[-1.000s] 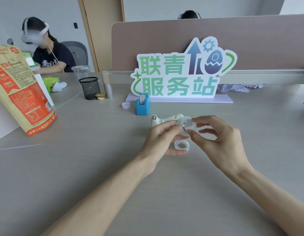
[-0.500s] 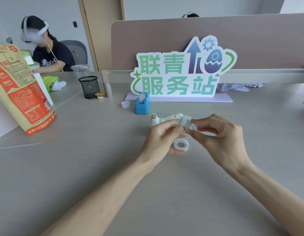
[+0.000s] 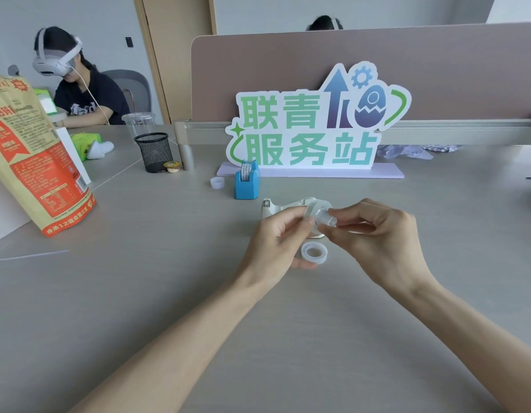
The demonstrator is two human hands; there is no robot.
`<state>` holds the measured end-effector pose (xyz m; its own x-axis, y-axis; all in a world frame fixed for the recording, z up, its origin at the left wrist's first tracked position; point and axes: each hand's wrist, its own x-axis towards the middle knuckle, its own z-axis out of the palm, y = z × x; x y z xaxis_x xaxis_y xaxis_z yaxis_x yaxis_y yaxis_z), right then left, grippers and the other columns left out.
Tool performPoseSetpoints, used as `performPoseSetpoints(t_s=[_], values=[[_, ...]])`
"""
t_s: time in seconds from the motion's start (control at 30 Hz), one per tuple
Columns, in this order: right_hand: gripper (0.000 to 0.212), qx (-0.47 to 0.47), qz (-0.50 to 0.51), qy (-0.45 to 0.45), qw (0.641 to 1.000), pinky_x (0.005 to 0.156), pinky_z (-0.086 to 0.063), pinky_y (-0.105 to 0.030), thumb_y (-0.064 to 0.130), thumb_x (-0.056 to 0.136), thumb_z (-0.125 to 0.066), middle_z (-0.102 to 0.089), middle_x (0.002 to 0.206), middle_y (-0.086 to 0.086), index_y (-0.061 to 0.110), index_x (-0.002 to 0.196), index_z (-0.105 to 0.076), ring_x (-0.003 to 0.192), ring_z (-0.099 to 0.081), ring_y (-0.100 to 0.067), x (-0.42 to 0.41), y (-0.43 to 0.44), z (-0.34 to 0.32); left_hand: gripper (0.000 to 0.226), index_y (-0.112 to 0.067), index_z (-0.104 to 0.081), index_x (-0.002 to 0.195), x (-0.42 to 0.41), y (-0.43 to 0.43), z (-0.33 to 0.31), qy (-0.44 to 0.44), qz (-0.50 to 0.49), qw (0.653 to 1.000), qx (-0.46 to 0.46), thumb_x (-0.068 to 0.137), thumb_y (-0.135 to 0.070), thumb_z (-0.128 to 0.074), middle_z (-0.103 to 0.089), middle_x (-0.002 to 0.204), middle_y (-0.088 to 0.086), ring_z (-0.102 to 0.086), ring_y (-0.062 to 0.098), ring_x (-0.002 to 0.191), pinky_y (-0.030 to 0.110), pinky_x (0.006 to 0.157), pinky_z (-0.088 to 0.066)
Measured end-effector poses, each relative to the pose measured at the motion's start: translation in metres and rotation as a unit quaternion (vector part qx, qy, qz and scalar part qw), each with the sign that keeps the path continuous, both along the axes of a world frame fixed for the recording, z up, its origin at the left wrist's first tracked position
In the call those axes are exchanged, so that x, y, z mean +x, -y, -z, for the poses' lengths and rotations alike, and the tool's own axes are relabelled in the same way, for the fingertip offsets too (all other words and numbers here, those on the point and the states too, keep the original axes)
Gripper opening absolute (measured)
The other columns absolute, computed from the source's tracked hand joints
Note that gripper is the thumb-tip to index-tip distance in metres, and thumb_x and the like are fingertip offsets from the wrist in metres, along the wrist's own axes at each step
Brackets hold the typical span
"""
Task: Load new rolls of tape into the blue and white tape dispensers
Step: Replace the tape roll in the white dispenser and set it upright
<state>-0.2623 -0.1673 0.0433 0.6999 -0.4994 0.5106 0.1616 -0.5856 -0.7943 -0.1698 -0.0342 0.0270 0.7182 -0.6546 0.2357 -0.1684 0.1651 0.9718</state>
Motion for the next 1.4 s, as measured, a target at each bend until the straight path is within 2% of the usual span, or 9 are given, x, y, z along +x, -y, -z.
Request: performPoseSetpoints(t_s=[0.23, 0.5, 0.6, 0.7, 0.87, 1.1, 1.3, 1.4], values=[[0.011, -0.025, 0.002, -0.006, 1.000, 0.069, -0.056, -0.018, 0.013, 0.071, -0.084, -0.071, 0.078, 0.002, 0.016, 0.081, -0.079, 0.071, -0.071, -0.009, 0.0004, -0.0004, 0.0006, 0.019, -0.018, -0.069, 0.109, -0.0038, 0.0005, 0.0019, 0.011, -0.026, 1.000, -0.004, 0.097, -0.016, -0.054, -0.072, 0.095, -0.009, -0.069, 0.009, 0.098, 0.031, 0.054, -0.059], [0.011, -0.033, 0.006, -0.017, 0.999, 0.067, -0.054, -0.026, 0.010, 0.071, -0.083, -0.069, 0.075, 0.000, 0.017, 0.077, -0.078, 0.067, -0.067, -0.011, 0.0003, 0.0003, 0.0006, 0.020, -0.025, -0.070, 0.106, -0.0072, -0.0005, 0.0008, 0.059, -0.040, 0.997, 0.009, 0.097, -0.017, -0.053, -0.073, 0.093, -0.014, -0.069, 0.006, 0.098, 0.042, 0.059, -0.062], [0.008, -0.034, 0.005, -0.019, 0.999, 0.066, -0.053, -0.029, 0.014, 0.071, -0.084, -0.069, 0.073, -0.001, 0.018, 0.075, -0.078, 0.066, -0.066, -0.013, 0.0002, 0.0019, 0.0016, 0.021, -0.022, -0.069, 0.110, -0.0085, -0.0010, 0.0022, 0.078, -0.054, 0.995, 0.022, 0.097, -0.015, -0.053, -0.074, 0.100, -0.005, -0.069, 0.007, 0.098, 0.040, 0.058, -0.062], [0.008, -0.031, 0.002, -0.021, 0.999, 0.064, -0.053, -0.025, 0.015, 0.072, -0.084, -0.069, 0.073, -0.001, 0.020, 0.074, -0.078, 0.066, -0.066, -0.012, -0.0005, 0.0025, 0.0030, 0.023, -0.020, -0.068, 0.114, -0.0074, -0.0005, 0.0031, 0.097, -0.065, 0.992, 0.036, 0.097, -0.015, -0.054, -0.073, 0.103, 0.002, -0.069, 0.007, 0.097, 0.035, 0.056, -0.061], [0.009, -0.027, -0.009, -0.031, 0.999, 0.058, -0.044, -0.008, 0.016, 0.072, -0.084, -0.069, 0.074, 0.001, 0.020, 0.076, -0.077, 0.065, -0.065, -0.006, 0.0019, 0.0029, 0.0040, 0.026, -0.020, -0.066, 0.120, -0.0059, -0.0015, 0.0059, 0.122, -0.078, 0.988, 0.053, 0.096, -0.019, -0.056, -0.072, 0.102, -0.002, -0.069, 0.005, 0.097, 0.030, 0.053, -0.060], [0.008, 0.007, -0.012, -0.042, 0.999, 0.058, -0.044, -0.007, 0.020, 0.072, -0.084, -0.070, 0.074, 0.003, 0.020, 0.075, -0.077, 0.063, -0.062, -0.002, 0.0029, 0.0040, 0.0053, 0.031, -0.022, -0.065, 0.124, -0.0055, 0.0003, 0.0087, 0.176, -0.109, 0.976, 0.074, 0.094, -0.020, -0.058, -0.071, 0.109, 0.001, -0.069, 0.008, 0.096, 0.034, 0.055, -0.062], [0.008, -0.001, -0.007, -0.010, 1.000, 0.066, -0.050, -0.011, 0.020, 0.075, -0.082, -0.070, 0.079, 0.003, 0.020, 0.082, -0.079, 0.073, -0.068, -0.004, 0.0040, 0.0036, 0.0053, 0.021, -0.026, -0.069, 0.109, -0.0056, 0.0009, 0.0034, 0.137, -0.097, 0.984, 0.061, 0.095, -0.018, -0.057, -0.073, 0.100, -0.005, -0.068, 0.002, 0.092, 0.030, 0.054, -0.061], [0.008, -0.014, -0.012, 0.020, 1.000, 0.065, -0.050, -0.009, 0.016, 0.076, -0.082, -0.068, 0.078, 0.001, 0.016, 0.082, -0.079, 0.073, -0.068, -0.006, 0.0030, 0.0020, 0.0054, 0.021, -0.025, -0.069, 0.108, -0.0062, -0.0006, 0.0014, 0.122, -0.088, 0.987, 0.054, 0.096, -0.017, -0.055, -0.074, 0.100, -0.005, -0.068, 0.001, 0.093, 0.035, 0.055, -0.061]])
